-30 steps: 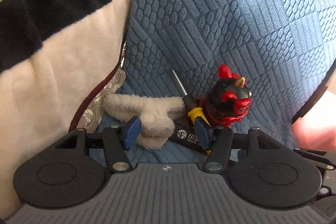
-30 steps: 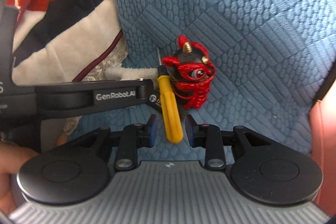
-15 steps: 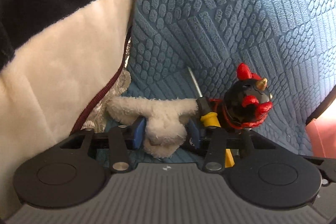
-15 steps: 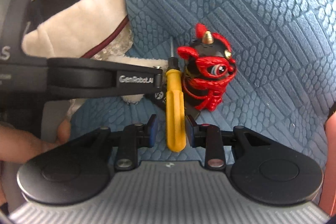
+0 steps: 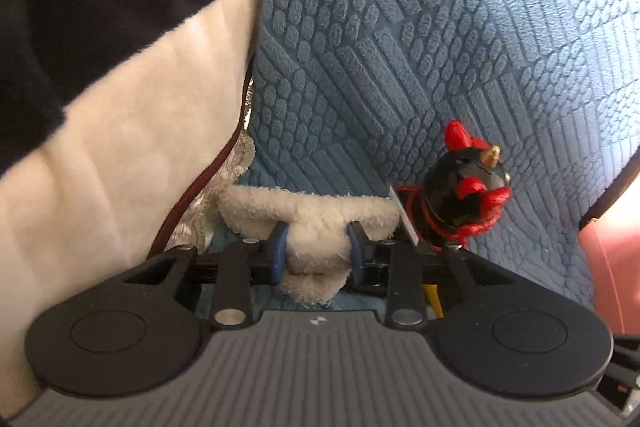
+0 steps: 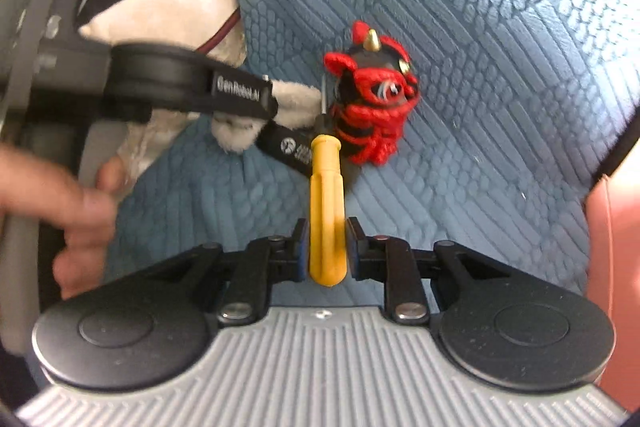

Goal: Organize rigid objects
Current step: 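Grasp the white fluffy toy with the left gripper while the right gripper grasps the yellow screwdriver, then lift the fluffy toy and screwdriver off the cushion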

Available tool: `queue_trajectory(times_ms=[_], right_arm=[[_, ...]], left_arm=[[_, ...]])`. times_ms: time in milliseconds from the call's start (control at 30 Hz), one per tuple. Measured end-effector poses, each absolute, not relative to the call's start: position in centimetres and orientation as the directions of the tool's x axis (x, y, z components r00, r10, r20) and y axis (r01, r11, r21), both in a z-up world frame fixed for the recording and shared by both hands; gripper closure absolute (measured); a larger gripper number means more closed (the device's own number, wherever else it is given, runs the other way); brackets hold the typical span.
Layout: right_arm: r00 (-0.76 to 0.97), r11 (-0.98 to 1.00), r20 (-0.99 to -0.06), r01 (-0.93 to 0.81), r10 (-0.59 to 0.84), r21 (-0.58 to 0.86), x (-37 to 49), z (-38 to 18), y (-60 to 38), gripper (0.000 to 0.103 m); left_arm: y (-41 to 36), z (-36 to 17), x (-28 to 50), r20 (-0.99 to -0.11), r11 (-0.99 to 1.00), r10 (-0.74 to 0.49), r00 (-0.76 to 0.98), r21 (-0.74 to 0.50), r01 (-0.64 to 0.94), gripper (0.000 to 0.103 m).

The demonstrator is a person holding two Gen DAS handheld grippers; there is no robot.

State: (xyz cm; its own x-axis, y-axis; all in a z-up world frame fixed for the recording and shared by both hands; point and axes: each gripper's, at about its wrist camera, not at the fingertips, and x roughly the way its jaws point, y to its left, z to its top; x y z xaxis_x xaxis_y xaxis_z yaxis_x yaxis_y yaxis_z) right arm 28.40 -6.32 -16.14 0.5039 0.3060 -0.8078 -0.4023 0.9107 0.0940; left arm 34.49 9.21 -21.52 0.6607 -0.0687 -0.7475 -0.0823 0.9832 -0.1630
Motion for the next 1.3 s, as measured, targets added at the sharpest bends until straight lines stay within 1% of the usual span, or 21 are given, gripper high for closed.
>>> queue_trajectory(times_ms=[100, 233, 500, 767, 967, 1067, 1300], right_arm=[[0.505, 0.912, -0.807, -0.4, 0.305, 0.094, 26.7, -15.4, -7.2, 0.081], [0.509, 0.911, -0.807, -0.405, 0.299, 0.082, 24.9, -14.5, -8.3, 0.081], [0.498, 0.907, -0.813, -0.414, 0.302, 0.083, 20.5, -13.0, -10.9, 0.081], [0.517, 0.93, -0.812, -0.359, 0.272, 0.083, 17.3, -11.9, -12.6, 0.081], [0.517, 0.94, -0.821, -0.335, 0.243, 0.067, 14.8, -12.0, -13.5, 0.081], [0.495, 0.941, -0.843, -0.337, 0.209, 0.036, 13.9, -12.5, -13.2, 0.081], [0.453, 0.947, -0.865, -0.314, 0.214, 0.07, 13.5, -13.5, -13.2, 0.08]], left_arm=[[8.8, -21.2, 33.4, -0.747, 0.985, -0.067, 0.662, -0.156, -0.077, 0.067], [8.1, -20.8, 32.0, -0.747, 0.982, -0.091, 0.658, -0.176, -0.064, 0.067], [5.2, -19.8, 26.3, -0.749, 0.983, -0.115, 0.653, -0.182, -0.037, 0.067], [2.3, -17.3, 21.1, -0.713, 0.993, -0.106, 0.693, -0.117, 0.031, 0.067], [1.4, -16.9, 17.5, -0.715, 0.985, -0.15, 0.683, -0.168, 0.04, 0.067], [0.6, -16.9, 15.8, -0.72, 0.985, -0.152, 0.677, -0.171, 0.04, 0.067], [-0.4, -16.8, 13.5, -0.722, 0.978, -0.169, 0.671, -0.208, 0.022, 0.067]])
